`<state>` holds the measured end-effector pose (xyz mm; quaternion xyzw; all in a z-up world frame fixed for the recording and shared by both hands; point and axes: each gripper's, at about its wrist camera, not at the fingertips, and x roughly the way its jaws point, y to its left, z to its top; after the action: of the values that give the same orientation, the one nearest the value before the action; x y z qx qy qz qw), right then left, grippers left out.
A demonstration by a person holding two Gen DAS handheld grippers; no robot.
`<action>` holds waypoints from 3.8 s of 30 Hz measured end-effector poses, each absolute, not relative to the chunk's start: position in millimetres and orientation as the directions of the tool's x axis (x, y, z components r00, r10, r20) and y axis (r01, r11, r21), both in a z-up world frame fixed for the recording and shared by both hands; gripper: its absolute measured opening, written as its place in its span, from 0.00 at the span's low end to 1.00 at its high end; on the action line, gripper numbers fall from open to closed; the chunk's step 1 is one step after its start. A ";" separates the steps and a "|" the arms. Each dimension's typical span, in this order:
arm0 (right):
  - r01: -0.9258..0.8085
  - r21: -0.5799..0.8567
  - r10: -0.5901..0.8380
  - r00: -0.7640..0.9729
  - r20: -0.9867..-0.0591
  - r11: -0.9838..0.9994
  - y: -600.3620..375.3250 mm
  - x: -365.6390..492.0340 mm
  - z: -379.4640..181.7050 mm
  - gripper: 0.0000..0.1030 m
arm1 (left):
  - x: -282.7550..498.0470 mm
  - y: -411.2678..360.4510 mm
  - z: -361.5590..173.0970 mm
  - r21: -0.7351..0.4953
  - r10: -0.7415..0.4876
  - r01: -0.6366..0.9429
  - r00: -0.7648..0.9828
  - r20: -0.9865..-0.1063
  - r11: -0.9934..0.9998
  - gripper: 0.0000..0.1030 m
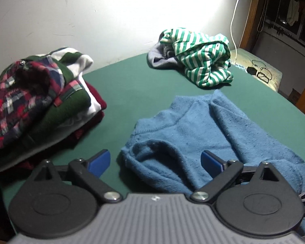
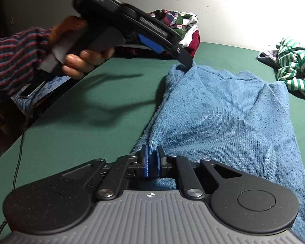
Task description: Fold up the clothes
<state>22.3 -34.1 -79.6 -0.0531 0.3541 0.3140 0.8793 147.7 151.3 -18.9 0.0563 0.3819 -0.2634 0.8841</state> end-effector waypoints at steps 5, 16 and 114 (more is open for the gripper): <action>-0.589 0.125 0.512 0.554 -0.657 0.798 -33.2 18.6 -79.3 0.09 | 145.0 129.6 -27.6 -0.173 -0.478 0.533 0.513 -0.713 0.828 0.85; -0.566 0.124 0.496 0.571 -0.654 0.815 -34.6 16.7 -78.4 0.09 | 167.3 125.2 -52.7 -0.254 -0.465 0.445 0.467 -0.752 0.859 0.18; -0.611 0.148 0.492 0.445 -0.748 0.778 -80.9 -91.0 -81.3 0.18 | 56.1 100.2 -73.9 0.071 -0.252 0.412 0.675 -0.693 0.908 0.71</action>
<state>-91.0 -80.9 -81.3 -0.0720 0.4140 0.3255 0.8470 56.1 100.2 -73.9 0.1113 0.3590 -0.1829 0.9085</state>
